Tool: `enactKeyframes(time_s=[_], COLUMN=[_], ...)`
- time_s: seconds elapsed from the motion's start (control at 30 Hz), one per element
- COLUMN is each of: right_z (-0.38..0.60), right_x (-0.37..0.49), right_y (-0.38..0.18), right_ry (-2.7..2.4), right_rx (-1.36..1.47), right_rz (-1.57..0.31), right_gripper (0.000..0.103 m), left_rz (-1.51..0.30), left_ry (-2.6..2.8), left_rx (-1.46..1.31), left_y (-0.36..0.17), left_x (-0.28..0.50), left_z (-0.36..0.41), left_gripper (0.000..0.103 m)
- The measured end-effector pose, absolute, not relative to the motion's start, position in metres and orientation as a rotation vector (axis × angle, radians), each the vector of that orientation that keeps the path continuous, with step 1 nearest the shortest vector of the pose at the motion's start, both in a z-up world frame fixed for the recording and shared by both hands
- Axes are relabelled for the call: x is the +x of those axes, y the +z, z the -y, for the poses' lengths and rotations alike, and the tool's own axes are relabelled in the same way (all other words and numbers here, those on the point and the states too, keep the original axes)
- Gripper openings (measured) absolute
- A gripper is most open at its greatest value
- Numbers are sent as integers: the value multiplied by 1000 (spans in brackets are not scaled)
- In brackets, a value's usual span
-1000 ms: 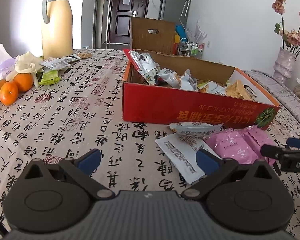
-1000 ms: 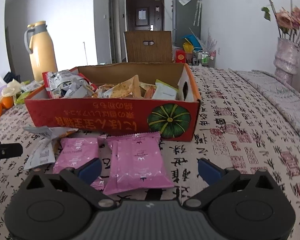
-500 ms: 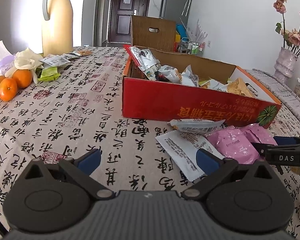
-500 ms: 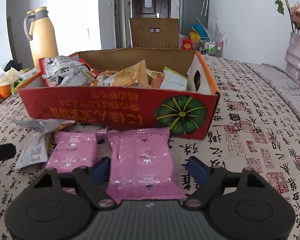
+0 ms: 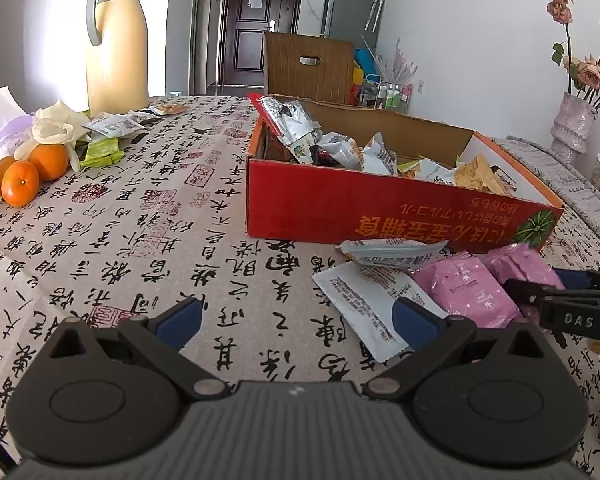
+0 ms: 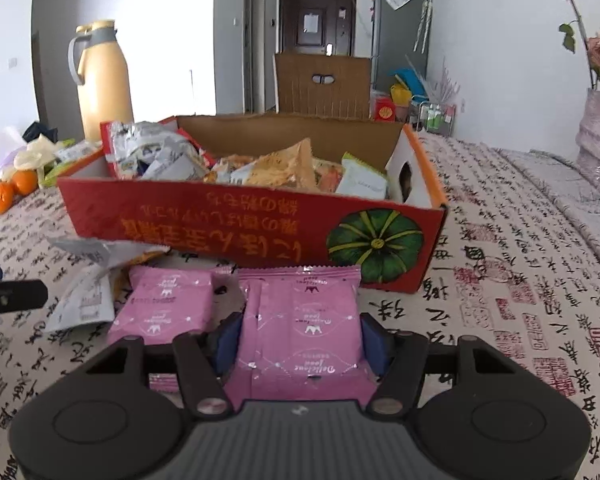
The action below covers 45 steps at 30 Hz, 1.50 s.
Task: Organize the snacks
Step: 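Grasp the large pink packet with the right gripper and lift it, then grasp the white packet with the left gripper and lift it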
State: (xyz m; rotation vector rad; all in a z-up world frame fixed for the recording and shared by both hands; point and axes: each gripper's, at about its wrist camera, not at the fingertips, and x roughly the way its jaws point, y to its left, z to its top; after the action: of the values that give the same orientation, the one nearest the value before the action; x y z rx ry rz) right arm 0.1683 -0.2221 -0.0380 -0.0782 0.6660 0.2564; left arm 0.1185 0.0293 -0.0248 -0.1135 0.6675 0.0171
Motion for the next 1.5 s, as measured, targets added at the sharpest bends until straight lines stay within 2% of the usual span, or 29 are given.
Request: enactKeyframes(time_s=[0.67, 1.07, 1.17, 1.33, 1.43, 1.5], right_z=[248, 247, 246, 245, 244, 243], right_x=[126, 119, 119, 118, 117, 116], right_y=[-23, -27, -27, -28, -28, -28], right_ry=[210, 223, 224, 225, 228, 232], right_rx=[52, 65, 66, 69, 70, 68], right_rz=[-574, -584, -585, -587, -589, -589], right_gripper=[61, 61, 61, 61, 61, 61], left_rz=[-791, -845, -859, -841, -823, -819], left_ry=[31, 93, 100, 99, 67, 55], left_rx=[-91, -99, -89, -36, -21, -9], left_y=[-14, -25, -31, -33, -30, -30], left_x=[164, 173, 172, 163, 157, 155], left_z=[15, 15, 15, 19, 22, 24], left_gripper=[103, 96, 88, 83, 61, 59])
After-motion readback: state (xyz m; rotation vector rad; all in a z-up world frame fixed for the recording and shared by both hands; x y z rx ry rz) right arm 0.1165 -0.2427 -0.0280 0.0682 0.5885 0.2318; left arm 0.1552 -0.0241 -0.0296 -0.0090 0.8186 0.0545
